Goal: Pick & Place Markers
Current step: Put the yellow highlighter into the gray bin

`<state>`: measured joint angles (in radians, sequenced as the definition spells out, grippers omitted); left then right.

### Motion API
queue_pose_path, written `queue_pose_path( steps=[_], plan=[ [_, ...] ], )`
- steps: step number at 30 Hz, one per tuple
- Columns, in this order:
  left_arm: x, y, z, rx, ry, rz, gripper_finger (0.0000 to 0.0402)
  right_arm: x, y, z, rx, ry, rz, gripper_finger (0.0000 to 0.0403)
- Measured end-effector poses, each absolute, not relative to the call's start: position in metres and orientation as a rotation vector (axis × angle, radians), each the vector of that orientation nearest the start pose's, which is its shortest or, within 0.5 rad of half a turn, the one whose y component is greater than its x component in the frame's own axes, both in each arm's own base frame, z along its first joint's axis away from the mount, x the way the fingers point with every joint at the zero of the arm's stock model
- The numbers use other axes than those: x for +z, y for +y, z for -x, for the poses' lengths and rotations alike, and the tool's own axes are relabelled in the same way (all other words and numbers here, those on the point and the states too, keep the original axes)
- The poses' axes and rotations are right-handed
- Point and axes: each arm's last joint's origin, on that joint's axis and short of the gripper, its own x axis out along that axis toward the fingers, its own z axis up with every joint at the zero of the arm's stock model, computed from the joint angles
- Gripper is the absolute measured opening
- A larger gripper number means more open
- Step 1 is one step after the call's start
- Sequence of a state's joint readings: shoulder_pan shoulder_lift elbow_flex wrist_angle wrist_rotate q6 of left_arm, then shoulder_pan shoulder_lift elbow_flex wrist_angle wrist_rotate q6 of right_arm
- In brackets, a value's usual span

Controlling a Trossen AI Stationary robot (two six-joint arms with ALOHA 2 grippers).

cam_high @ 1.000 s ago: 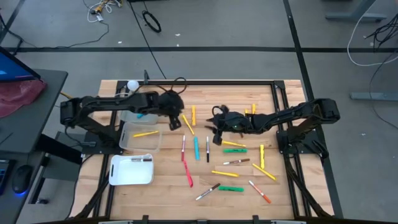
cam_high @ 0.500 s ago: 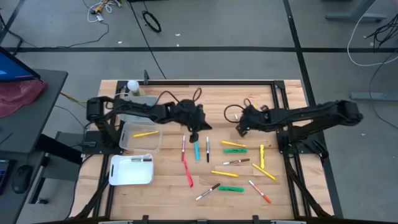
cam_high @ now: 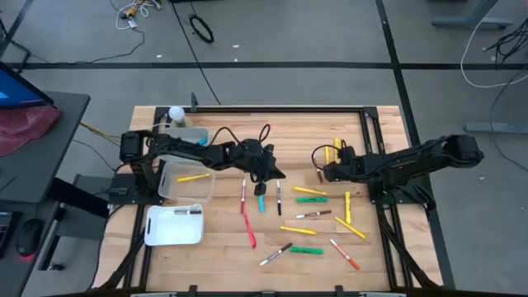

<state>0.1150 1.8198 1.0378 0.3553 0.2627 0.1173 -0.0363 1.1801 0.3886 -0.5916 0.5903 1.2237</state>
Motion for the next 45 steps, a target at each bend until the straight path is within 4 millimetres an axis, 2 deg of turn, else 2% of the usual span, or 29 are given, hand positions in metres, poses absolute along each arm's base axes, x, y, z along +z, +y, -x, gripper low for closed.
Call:
queue_pose_path(
  steps=[4, 8, 17, 21, 24, 31, 35, 40, 45],
  plan=[
    [0.190, 0.038, -0.387, -0.168, 0.410, -0.035, 0.0011, 0.115, -0.026, -0.143, -1.249, 0.797, -0.630, 0.0242],
    [0.190, 0.038, -0.387, -0.169, 0.409, -0.035, 0.0009, 0.101, -0.030, -0.139, -1.228, 0.726, -0.646, 0.0198],
    [0.190, 0.038, -0.387, -0.169, 0.410, -0.035, 0.0015, 0.094, -0.034, -0.132, -1.271, 0.670, -0.655, 0.0057],
    [0.192, 0.038, -0.386, -0.162, 0.411, -0.036, 0.0016, 0.095, -0.034, -0.133, -1.272, 0.669, -0.636, 0.0055],
    [0.202, 0.040, -0.382, -0.119, 0.398, -0.048, 0.0016, 0.103, -0.033, -0.139, -1.239, 0.674, -0.605, 0.0055],
    [0.233, 0.052, -0.365, -0.132, 0.364, -0.122, 0.0016, 0.141, -0.035, -0.172, -1.105, 0.553, -0.520, 0.0055],
    [0.253, 0.058, -0.355, -0.115, 0.323, -0.165, 0.0016, 0.163, -0.036, -0.195, -0.884, 0.446, -0.416, 0.0055],
    [0.261, 0.067, -0.345, -0.100, 0.338, -0.232, 0.0023, 0.189, -0.029, -0.219, -0.535, 0.260, -0.270, 0.0055],
    [0.261, 0.077, -0.342, -0.089, 0.347, -0.215, 0.0085, 0.191, -0.018, -0.228, -0.316, 0.233, -0.186, 0.0055]
  ],
)
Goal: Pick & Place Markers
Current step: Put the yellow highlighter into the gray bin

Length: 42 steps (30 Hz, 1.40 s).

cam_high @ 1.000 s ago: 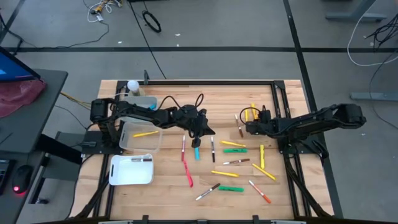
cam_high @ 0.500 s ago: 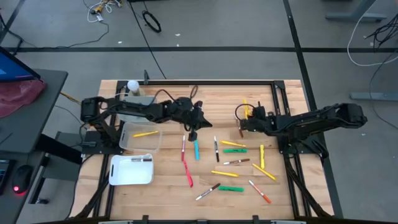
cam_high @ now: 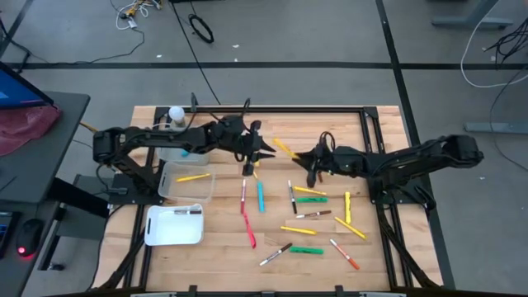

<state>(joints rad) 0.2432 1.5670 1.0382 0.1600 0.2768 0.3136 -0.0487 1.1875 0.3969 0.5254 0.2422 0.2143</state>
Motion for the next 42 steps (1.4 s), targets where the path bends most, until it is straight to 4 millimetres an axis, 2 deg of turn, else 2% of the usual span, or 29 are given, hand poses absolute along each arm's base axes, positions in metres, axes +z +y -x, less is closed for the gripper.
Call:
queue_pose_path(
  steps=[2, 8, 13, 17, 23, 32, 36, 42],
  plan=[
    [0.263, 0.079, -0.341, -0.085, 0.340, -0.184, 0.0125, 0.191, -0.014, -0.231, -0.264, 0.227, -0.173, 0.0055],
    [0.257, 0.081, -0.338, -0.101, 0.399, -0.125, 0.0242, 0.191, -0.010, -0.232, -0.254, 0.209, -0.161, 0.0056],
    [0.260, 0.083, -0.328, 0.008, 0.479, -0.131, 0.0284, 0.191, -0.010, -0.232, -0.222, 0.215, -0.166, 0.0056],
    [0.266, 0.089, -0.321, 0.109, 0.500, -0.152, 0.0284, 0.191, -0.010, -0.232, -0.212, 0.215, -0.172, 0.0056],
    [0.263, 0.087, -0.326, -0.074, 0.444, -0.139, 0.0283, 0.192, -0.009, -0.232, -0.206, 0.211, -0.173, 0.0056],
    [0.259, 0.082, -0.340, -0.107, 0.357, -0.168, 0.0279, 0.192, -0.010, -0.232, -0.212, 0.207, -0.172, 0.0056],
    [0.260, 0.082, -0.341, -0.121, 0.345, -0.169, 0.0254, 0.192, -0.010, -0.232, -0.213, 0.210, -0.172, 0.0057],
    [0.260, 0.082, -0.341, -0.122, 0.343, -0.170, 0.0187, 0.192, -0.010, -0.232, -0.214, 0.211, -0.170, 0.0057]
  ],
)
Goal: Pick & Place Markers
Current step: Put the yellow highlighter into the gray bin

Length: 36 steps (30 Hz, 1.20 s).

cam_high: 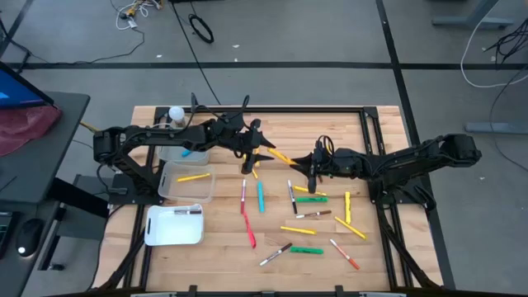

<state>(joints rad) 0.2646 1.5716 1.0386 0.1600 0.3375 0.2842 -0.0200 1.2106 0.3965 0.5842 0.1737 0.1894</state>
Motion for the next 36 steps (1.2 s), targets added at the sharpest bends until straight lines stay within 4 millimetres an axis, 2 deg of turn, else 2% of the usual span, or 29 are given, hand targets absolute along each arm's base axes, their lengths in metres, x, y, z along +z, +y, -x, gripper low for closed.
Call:
queue_pose_path(
  steps=[8, 11, 16, 18, 22, 27, 30, 33, 36],
  plan=[
    [0.259, 0.082, -0.340, -0.130, 0.350, -0.182, 0.0095, 0.191, -0.009, -0.232, -0.206, 0.215, -0.164, 0.0058],
    [0.258, 0.081, -0.339, -0.176, 0.358, -0.169, 0.0066, 0.191, -0.009, -0.232, -0.199, 0.218, -0.156, 0.0071],
    [0.256, 0.080, -0.337, -0.195, 0.386, -0.155, 0.0061, 0.192, -0.010, -0.232, -0.215, 0.205, -0.163, 0.0120],
    [0.257, 0.078, -0.330, -0.181, 0.452, -0.148, 0.0061, 0.195, -0.010, -0.233, -0.221, 0.179, -0.161, 0.0143],
    [0.268, 0.071, -0.302, -0.072, 0.629, -0.212, 0.0063, 0.199, -0.010, -0.234, -0.216, 0.138, -0.163, 0.0181],
    [0.289, 0.070, -0.249, 0.173, 0.850, -0.197, 0.0060, 0.200, -0.010, -0.234, -0.213, 0.131, -0.138, 0.0205],
    [0.299, 0.077, -0.212, 0.397, 0.961, -0.125, 0.0063, 0.200, -0.010, -0.234, -0.210, 0.132, -0.125, 0.0207],
    [0.303, 0.090, -0.180, 0.621, 1.034, 0.021, 0.0064, 0.200, -0.010, -0.234, -0.209, 0.130, -0.118, 0.0205],
    [0.302, 0.105, -0.160, 0.775, 1.069, 0.175, 0.0066, 0.201, -0.010, -0.234, -0.207, 0.127, -0.111, 0.0201]
  ],
)
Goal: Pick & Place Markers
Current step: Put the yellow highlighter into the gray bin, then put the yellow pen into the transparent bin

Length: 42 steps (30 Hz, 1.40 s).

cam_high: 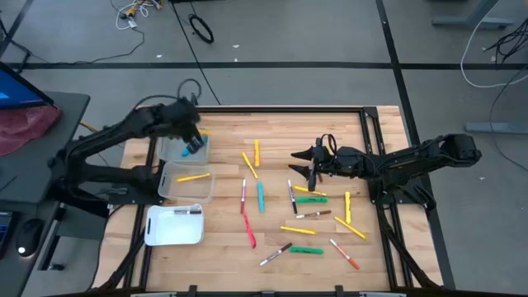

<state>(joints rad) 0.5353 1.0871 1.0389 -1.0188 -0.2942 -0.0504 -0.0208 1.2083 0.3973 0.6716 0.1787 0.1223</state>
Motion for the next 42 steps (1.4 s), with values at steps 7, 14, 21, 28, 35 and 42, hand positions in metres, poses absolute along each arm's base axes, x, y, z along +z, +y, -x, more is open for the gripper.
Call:
queue_pose_path(
  steps=[7, 14, 21, 28, 35, 42],
  plan=[
    [0.289, 0.139, -0.147, 0.856, 1.130, 0.334, 0.0067, 0.201, -0.010, -0.234, -0.203, 0.125, -0.108, 0.0196],
    [0.281, 0.152, -0.145, 0.828, 1.160, 0.398, 0.0068, 0.201, -0.010, -0.234, -0.203, 0.126, -0.108, 0.0196],
    [0.280, 0.151, -0.145, 0.769, 1.147, 0.447, 0.0069, 0.199, -0.009, -0.234, -0.203, 0.139, -0.126, 0.0196],
    [0.242, 0.147, -0.141, 0.759, 1.195, 0.466, 0.0069, 0.197, -0.009, -0.233, -0.208, 0.162, -0.160, 0.0196],
    [0.214, 0.142, -0.137, 0.744, 1.222, 0.492, 0.0079, 0.197, -0.009, -0.233, -0.208, 0.160, -0.160, 0.0196],
    [0.201, 0.136, -0.131, 0.738, 1.289, 0.507, 0.0129, 0.198, -0.009, -0.234, -0.207, 0.148, -0.161, 0.0196]
  ],
)
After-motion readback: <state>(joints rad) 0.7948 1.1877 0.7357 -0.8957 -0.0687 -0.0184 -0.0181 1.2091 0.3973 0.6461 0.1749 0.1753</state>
